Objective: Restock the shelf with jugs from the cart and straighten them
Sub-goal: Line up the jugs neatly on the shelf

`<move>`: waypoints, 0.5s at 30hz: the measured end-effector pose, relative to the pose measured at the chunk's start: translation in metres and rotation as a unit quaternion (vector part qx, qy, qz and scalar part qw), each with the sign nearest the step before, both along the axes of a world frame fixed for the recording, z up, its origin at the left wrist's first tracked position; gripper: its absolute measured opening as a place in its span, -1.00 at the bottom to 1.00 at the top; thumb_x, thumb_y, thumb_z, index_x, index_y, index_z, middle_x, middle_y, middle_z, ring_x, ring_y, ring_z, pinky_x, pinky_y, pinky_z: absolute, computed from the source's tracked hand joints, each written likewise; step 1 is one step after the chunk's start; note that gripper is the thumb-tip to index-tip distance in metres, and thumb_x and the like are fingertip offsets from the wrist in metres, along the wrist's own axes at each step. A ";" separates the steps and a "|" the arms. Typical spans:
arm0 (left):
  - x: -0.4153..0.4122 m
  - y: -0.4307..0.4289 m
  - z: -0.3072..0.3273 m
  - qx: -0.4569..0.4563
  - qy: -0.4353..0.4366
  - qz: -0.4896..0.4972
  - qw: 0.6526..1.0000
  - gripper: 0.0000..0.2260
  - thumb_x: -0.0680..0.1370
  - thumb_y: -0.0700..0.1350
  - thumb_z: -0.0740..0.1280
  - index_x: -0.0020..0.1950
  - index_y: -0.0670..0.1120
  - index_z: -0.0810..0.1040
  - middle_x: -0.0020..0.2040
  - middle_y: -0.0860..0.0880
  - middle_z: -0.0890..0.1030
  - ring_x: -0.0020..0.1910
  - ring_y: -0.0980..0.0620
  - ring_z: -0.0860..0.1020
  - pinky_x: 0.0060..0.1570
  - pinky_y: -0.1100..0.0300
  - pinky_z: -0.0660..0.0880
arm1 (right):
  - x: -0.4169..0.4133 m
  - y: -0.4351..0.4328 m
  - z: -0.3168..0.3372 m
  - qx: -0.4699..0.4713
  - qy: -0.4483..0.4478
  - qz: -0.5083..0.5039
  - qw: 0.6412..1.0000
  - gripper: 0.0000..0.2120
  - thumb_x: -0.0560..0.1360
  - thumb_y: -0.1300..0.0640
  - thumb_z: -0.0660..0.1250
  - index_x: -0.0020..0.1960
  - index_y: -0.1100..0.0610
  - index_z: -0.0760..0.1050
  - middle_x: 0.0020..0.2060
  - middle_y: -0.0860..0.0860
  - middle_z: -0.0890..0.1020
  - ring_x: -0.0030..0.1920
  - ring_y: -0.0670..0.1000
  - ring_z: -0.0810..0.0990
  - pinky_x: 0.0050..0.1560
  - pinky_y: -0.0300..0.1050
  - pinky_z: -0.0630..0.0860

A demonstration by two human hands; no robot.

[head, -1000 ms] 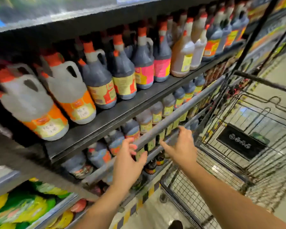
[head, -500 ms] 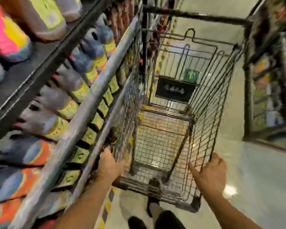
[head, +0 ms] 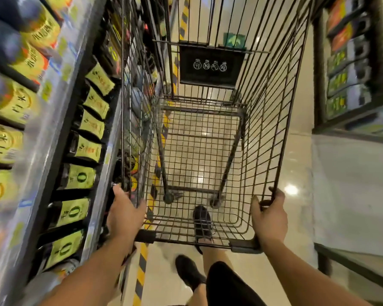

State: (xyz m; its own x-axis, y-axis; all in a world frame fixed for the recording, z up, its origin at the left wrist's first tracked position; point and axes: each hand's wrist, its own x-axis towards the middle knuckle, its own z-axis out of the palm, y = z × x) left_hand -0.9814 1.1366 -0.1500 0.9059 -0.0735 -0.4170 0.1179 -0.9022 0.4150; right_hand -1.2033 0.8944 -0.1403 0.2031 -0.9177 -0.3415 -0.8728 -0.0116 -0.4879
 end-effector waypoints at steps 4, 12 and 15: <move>0.021 -0.025 -0.004 0.002 -0.035 -0.030 0.999 -0.54 0.48 -0.09 0.45 0.17 0.05 0.20 -0.22 0.13 0.54 -0.28 0.03 0.56 -0.37 0.14 0.46 | 0.019 -0.030 -0.009 -0.009 0.005 -0.006 1.000 -0.74 0.52 -0.04 0.31 0.07 -0.11 0.23 -0.34 -0.19 0.50 -0.26 0.09 0.61 -0.21 -0.02 0.56; 0.015 -0.083 -0.008 0.027 -0.069 -0.036 0.997 -0.57 0.49 -0.02 0.39 0.21 -0.04 0.22 -0.32 0.05 0.50 -0.39 -0.06 0.49 -0.37 0.15 0.37 | 0.022 -0.093 -0.014 -0.041 0.023 -0.009 0.999 -0.75 0.53 -0.03 0.30 0.04 -0.13 0.21 -0.37 -0.19 0.49 -0.32 0.04 0.57 -0.23 -0.02 0.54; 0.033 -0.098 -0.008 0.032 -0.057 -0.044 0.997 -0.60 0.48 -0.03 0.38 0.17 -0.06 0.24 -0.27 -0.01 0.54 -0.33 -0.11 0.52 -0.32 0.09 0.40 | 0.028 -0.103 -0.015 -0.039 0.015 -0.012 0.999 -0.73 0.52 -0.02 0.32 0.05 -0.12 0.21 -0.38 -0.21 0.48 -0.35 0.02 0.56 -0.28 -0.07 0.52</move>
State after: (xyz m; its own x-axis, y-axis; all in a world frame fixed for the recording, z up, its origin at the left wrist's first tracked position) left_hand -0.9489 1.0382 -0.1580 0.9388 -0.1313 -0.3185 -0.0076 -0.9322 0.3619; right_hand -1.1749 0.7913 -0.1548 0.1718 -0.9461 -0.2746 -0.8873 -0.0275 -0.4604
